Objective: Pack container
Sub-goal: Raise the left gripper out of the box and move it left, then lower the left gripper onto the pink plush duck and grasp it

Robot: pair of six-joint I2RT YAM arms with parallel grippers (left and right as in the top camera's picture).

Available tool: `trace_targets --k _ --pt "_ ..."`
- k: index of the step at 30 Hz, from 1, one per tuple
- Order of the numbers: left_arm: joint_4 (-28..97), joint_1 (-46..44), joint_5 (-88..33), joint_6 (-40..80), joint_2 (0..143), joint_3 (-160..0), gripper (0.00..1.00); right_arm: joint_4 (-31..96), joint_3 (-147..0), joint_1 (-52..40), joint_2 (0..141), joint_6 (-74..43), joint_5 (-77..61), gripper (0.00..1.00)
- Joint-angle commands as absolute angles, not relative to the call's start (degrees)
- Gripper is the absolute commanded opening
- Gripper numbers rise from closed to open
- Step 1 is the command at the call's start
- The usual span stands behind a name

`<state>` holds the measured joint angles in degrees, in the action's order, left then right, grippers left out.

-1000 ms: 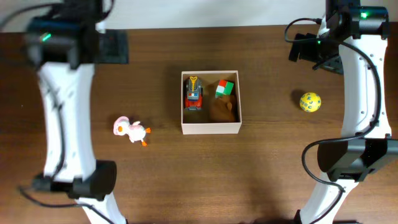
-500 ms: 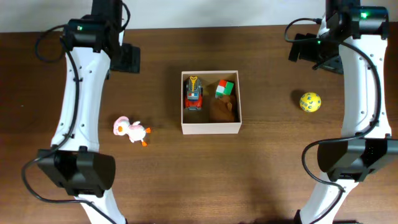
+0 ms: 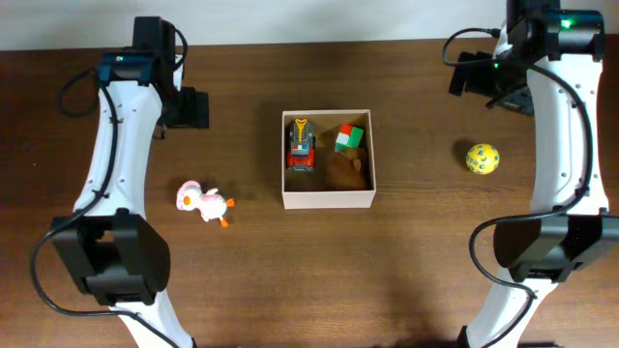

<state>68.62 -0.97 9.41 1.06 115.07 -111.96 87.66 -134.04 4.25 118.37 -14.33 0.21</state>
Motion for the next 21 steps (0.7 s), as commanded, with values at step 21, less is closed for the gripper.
trace_targets --k 21 --pt "65.65 -1.06 6.52 0.34 109.95 -108.57 0.99 87.61 -134.91 4.21 118.34 -13.98 0.71 0.99"
